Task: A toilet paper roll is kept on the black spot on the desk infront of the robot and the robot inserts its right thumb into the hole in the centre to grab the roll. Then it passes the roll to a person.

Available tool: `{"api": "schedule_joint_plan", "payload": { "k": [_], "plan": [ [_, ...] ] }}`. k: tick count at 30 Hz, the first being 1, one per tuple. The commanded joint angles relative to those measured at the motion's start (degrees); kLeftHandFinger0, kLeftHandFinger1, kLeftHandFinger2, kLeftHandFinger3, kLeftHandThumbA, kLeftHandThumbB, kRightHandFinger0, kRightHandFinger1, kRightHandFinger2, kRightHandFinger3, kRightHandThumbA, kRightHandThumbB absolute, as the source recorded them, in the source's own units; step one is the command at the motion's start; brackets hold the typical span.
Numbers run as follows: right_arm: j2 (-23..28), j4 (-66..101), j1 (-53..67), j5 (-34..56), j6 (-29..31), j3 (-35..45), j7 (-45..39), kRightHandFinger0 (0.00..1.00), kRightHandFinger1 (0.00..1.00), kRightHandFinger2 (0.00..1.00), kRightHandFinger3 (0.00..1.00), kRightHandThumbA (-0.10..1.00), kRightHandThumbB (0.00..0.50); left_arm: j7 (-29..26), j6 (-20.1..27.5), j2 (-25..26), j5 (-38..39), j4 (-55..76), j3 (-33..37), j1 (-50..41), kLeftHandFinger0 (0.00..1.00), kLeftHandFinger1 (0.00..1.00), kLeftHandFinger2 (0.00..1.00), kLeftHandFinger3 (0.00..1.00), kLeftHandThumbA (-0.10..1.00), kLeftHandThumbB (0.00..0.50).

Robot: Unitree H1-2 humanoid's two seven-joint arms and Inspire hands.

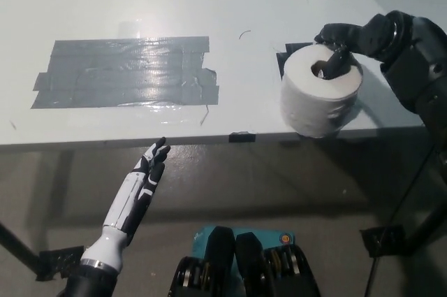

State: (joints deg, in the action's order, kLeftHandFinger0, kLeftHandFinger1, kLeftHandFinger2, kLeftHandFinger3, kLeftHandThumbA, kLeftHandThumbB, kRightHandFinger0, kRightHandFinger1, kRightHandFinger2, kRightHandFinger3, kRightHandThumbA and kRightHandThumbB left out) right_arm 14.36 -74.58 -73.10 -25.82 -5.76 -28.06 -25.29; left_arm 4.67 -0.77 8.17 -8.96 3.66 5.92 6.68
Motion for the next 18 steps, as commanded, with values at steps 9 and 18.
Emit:
{"api": "schedule_joint_plan", "payload": {
  "k": [9, 18],
  "plan": [
    [2.8, -0.3, 9.8, 17.6, 2.2, 25.0, 8.5, 0.09, 0.58, 0.94, 0.94, -0.1, 0.215, 0.7, 0.9, 0.8, 0.9, 0.7, -0.5, 2.2, 1.0, 1.0, 1.0, 1.0, 1.0, 0.076],
    [1.4, -0.8, 14.7, 38.2, -4.1, 51.7, -0.1, 0.0, 0.45, 0.88, 0.93, -0.1, 0.168, 0.5, 1.1, 0.6, 1.4, 0.2, -0.9, 2.7, 1.0, 1.0, 1.0, 1.0, 1.0, 0.071]
  ]
}}
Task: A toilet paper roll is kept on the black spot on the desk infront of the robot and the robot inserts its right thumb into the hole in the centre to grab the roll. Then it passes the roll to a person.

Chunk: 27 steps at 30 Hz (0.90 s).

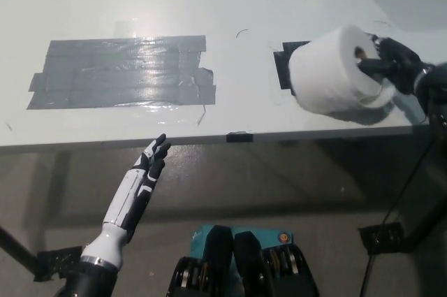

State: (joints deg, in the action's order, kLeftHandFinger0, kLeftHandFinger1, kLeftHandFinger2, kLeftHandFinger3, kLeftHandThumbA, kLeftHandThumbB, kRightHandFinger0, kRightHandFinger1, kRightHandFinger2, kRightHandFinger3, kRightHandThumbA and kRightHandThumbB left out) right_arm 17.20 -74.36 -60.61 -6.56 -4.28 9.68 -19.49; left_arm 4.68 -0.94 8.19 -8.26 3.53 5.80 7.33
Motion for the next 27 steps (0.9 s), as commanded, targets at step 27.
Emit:
{"api": "schedule_joint_plan", "payload": {
  "k": [27],
  "plan": [
    [-10.3, 24.2, 1.5, 41.0, -22.6, 27.7, -4.6, 0.0, 0.39, 0.82, 1.0, -0.1, 0.117, -0.2, 1.3, 0.0, 0.9, -1.9, -1.1, 8.1, 1.0, 1.0, 1.0, 1.0, 1.0, 0.052]
  ]
}}
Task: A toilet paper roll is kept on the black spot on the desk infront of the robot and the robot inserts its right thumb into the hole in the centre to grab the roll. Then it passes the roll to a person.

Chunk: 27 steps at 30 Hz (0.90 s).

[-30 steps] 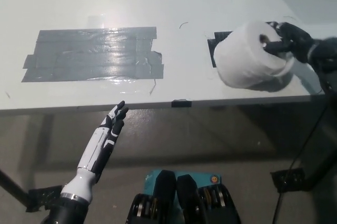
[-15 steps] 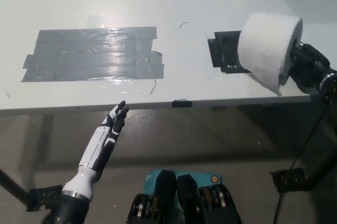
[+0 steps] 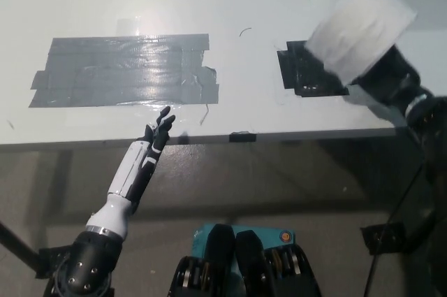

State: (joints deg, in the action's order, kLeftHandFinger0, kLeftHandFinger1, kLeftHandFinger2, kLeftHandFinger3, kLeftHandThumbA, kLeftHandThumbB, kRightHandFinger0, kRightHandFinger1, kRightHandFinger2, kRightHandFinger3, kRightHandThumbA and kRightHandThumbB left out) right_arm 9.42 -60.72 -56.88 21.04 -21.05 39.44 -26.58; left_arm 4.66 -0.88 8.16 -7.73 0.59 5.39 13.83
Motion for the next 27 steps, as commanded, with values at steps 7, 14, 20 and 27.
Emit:
{"api": "schedule_joint_plan", "payload": {
  "k": [7, 14, 20, 27],
  "plan": [
    [-4.0, 18.6, -0.2, 19.3, -5.9, -9.0, 7.8, 0.0, 0.4, 0.76, 1.0, -0.1, 0.107, -0.2, 1.4, 0.0, 0.3, 1.2, -0.5, 0.7, 1.0, 1.0, 1.0, 1.0, 1.0, 0.052],
    [-3.5, 21.6, 2.0, 24.2, -5.9, -13.6, 11.0, 0.0, 0.38, 0.72, 1.0, -0.1, 0.074, 0.1, 1.1, -0.1, 0.3, 1.4, -0.2, 0.0, 1.0, 1.0, 1.0, 1.0, 1.0, 0.045],
    [-2.7, 23.3, 3.3, 28.1, -5.9, -17.1, 13.4, 0.0, 0.38, 0.73, 1.0, -0.1, 0.083, 0.1, 1.2, -0.3, 0.6, 1.6, -0.3, -0.5, 1.0, 1.0, 1.0, 1.0, 1.0, 0.037],
    [-2.0, 24.9, 3.6, 29.2, -5.9, -20.4, 16.3, 0.0, 0.35, 0.7, 1.0, -0.1, 0.083, 0.0, 2.1, -0.2, 0.1, 1.4, 0.0, -1.5, 1.0, 1.0, 1.0, 1.0, 1.0, 0.042]
  ]
}}
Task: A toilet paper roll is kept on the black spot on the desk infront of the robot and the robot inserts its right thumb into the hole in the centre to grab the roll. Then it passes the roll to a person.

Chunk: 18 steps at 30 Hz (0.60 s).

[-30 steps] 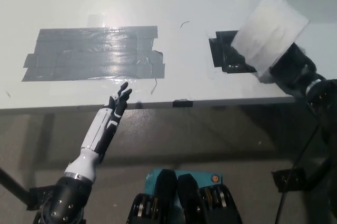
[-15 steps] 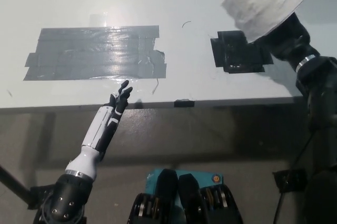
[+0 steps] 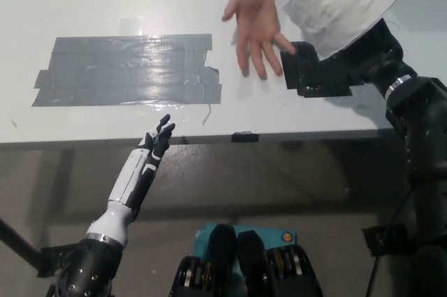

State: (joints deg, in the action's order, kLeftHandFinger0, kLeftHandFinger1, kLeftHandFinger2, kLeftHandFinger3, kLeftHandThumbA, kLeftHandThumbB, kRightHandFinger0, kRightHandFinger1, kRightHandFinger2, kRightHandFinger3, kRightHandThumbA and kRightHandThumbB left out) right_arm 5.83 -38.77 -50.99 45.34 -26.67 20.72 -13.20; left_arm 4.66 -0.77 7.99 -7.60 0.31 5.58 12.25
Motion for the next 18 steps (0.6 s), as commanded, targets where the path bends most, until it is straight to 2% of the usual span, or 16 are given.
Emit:
{"api": "schedule_joint_plan", "payload": {
  "k": [1, 2, 5, 6, 7, 9, 11, 13, 16, 17, 18],
  "plan": [
    [1.9, 2.9, -2.8, 4.2, -0.3, -2.5, 3.7, 0.0, 0.34, 0.68, 1.0, -0.1, 0.094, 0.0, 1.8, 0.0, 0.0, 1.8, -0.2, 0.2, 1.0, 1.0, 1.0, 1.0, 1.0, 0.04],
    [2.0, 2.9, -3.0, 3.8, -0.3, -2.7, 3.9, 0.0, 0.34, 0.67, 1.0, -0.1, 0.09, 0.0, 1.8, 0.0, 0.0, 1.8, -0.2, 0.2, 1.0, 1.0, 1.0, 1.0, 1.0, 0.039],
    [2.9, 2.7, -4.5, -0.3, -0.3, -4.5, 5.2, 0.0, 0.27, 0.63, 1.0, -0.1, 0.129, 0.0, 1.8, -0.1, 0.0, 1.8, -0.1, 0.2, 1.0, 1.0, 1.0, 1.0, 1.0, 0.036],
    [3.2, 2.5, -5.4, -2.6, -0.3, -5.3, 6.3, 0.0, 0.22, 0.63, 1.0, -0.1, 0.137, 0.0, 1.7, 0.0, -0.1, 2.0, -0.1, 0.2, 1.0, 1.0, 1.0, 1.0, 1.0, 0.037],
    [3.4, 1.7, -6.5, -5.1, -0.3, -5.8, 6.7, 0.0, 0.24, 0.67, 1.0, -0.1, 0.121, 0.0, 1.6, 0.0, -0.3, 2.0, 0.0, 0.1, 1.0, 1.0, 1.0, 1.0, 1.0, 0.039],
    [4.1, 0.2, -7.9, -7.9, 0.4, -7.2, 7.2, 0.0, 0.3, 0.75, 1.0, -0.1, 0.121, 0.2, 1.2, 0.0, -0.2, 2.2, 0.1, 0.0, 1.0, 1.0, 1.0, 1.0, 1.0, 0.041],
    [5.5, -3.0, -10.0, -12.7, 2.5, -10.5, 7.9, 0.0, 0.45, 0.89, 1.0, -0.1, 0.141, 0.2, 1.4, 0.0, -0.3, 2.0, 0.2, 0.1, 1.0, 1.0, 1.0, 1.0, 1.0, 0.045],
    [6.3, -6.1, -11.8, -15.8, 4.3, -12.6, 8.7, 0.02, 0.51, 0.91, 1.0, -0.1, 0.15, 0.1, 1.5, 0.1, -0.5, 2.1, 0.3, 0.1, 1.0, 1.0, 1.0, 1.0, 1.0, 0.04],
    [7.1, -9.9, -14.0, -18.5, 5.5, -14.7, 9.6, 0.01, 0.53, 0.93, 1.0, -0.1, 0.147, 0.0, 1.4, 0.1, -0.6, 2.1, 0.3, 0.2, 1.0, 1.0, 1.0, 1.0, 1.0, 0.038],
    [7.3, -11.3, -15.0, -19.9, 5.8, -15.7, 10.8, 0.02, 0.57, 0.99, 1.0, -0.1, 0.151, 0.0, 1.7, 0.2, -0.6, 2.0, 0.3, 0.4, 1.0, 1.0, 1.0, 1.0, 1.0, 0.03],
    [7.6, -12.4, -15.6, -21.7, 6.9, -17.2, 10.9, 0.04, 0.6, 1.0, 1.0, -0.1, 0.148, 0.0, 2.0, 0.2, -0.5, 1.9, 0.3, 0.4, 1.0, 1.0, 1.0, 1.0, 1.0, 0.029]
  ]
}}
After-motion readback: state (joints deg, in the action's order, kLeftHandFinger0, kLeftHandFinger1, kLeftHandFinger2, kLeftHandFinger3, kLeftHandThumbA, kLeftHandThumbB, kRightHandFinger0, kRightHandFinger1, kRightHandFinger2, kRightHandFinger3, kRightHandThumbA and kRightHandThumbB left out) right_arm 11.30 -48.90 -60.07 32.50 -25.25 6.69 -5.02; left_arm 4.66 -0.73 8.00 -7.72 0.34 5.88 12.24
